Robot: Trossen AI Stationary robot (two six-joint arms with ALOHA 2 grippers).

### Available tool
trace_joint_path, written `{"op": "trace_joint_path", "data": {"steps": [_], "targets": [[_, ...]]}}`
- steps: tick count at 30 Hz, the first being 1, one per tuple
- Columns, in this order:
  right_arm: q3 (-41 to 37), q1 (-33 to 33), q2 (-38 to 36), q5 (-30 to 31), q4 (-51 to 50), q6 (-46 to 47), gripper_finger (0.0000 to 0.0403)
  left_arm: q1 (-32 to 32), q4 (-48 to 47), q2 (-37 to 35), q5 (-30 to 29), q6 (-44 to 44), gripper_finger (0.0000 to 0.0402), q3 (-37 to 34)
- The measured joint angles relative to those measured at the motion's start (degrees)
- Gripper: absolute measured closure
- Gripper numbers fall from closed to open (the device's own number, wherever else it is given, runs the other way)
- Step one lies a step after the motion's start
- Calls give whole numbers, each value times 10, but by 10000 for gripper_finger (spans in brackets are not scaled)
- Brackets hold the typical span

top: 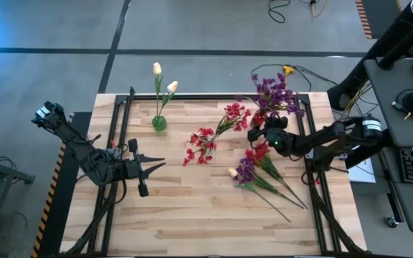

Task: Sort flowers into vase by color
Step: Move the red vase to the center of the table

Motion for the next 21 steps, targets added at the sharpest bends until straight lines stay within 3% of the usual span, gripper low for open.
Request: {"op": "trace_joint_path", "data": {"steps": [11,21], "targets": [[0,49,-146,0,-134,-5,164,0,0,0,0,-4,362,0],[0,106,-233,-14,-235,-21,166,0,1,3,0,-16,362,0]]}}
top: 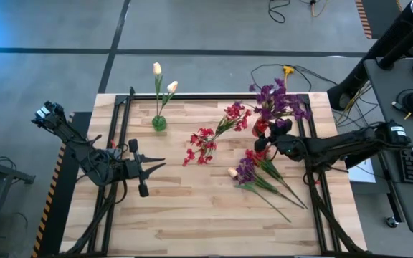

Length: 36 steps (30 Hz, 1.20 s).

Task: Sort flowers into vase by color
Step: Move the red vase to the center of the table

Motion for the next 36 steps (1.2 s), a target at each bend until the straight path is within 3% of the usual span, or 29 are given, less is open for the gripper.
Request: {"op": "trace_joint_path", "data": {"steps": [6,14,18,22,26,36], "targets": [[2,29,-33,-14,-33,-6,162,0,12,24,1,-33,362,0],[3,64,-73,-15,-64,-4,161,0,162,104,64,-13,362,0],[3,81,-98,-15,-95,7,165,1,214,164,67,-38,362,1],[3,101,-120,-18,-121,17,164,3,219,235,71,-63,362,35],[3,114,-134,-31,-154,37,160,13,219,310,88,-25,362,96],[60,127,-138,-41,-282,29,159,96,219,450,280,-2,362,204]]}}
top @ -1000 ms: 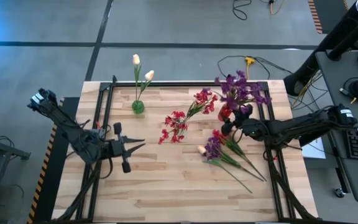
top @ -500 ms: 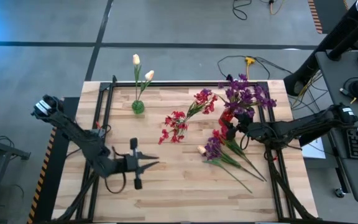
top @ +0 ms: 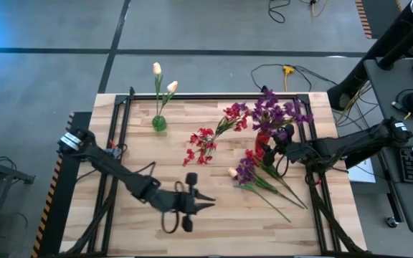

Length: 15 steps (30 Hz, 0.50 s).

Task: Sort flowers into vase by color
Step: Move the red vase to the center of the table

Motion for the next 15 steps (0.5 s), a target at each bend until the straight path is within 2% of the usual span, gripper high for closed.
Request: {"op": "trace_joint_path", "data": {"steps": [7,15], "targets": [[2,0,-1,-7,-7,-13,163,34,6,74,26,28,366,41],[1,27,-1,-15,-8,-4,158,62,36,118,109,34,366,69]]}}
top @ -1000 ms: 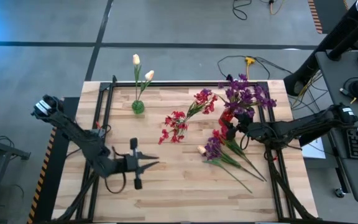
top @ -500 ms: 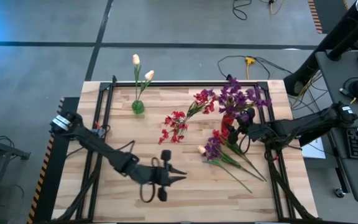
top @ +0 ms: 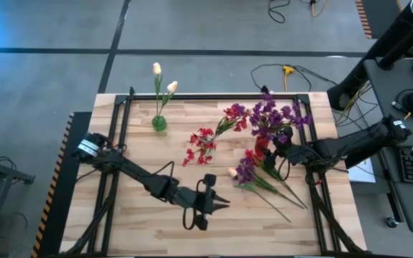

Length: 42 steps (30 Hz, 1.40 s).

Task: Sort flowers into vase by color
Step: Move the red vase to the center of the table

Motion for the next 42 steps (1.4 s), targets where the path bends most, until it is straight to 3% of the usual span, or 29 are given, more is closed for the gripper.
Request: {"op": "trace_joint_path", "data": {"steps": [14,21,28,34,42], "targets": [[-1,117,-11,80,-29,82,159,4,-4,6,6,-10,366,2],[-1,147,-40,108,-94,142,160,6,-4,6,6,-10,360,1],[4,179,-49,107,-109,152,161,17,-2,6,3,-10,314,1],[37,200,-49,107,-190,195,162,21,-2,6,-7,6,271,7],[76,227,-49,108,-272,230,162,23,-2,6,-14,9,249,12]]}}
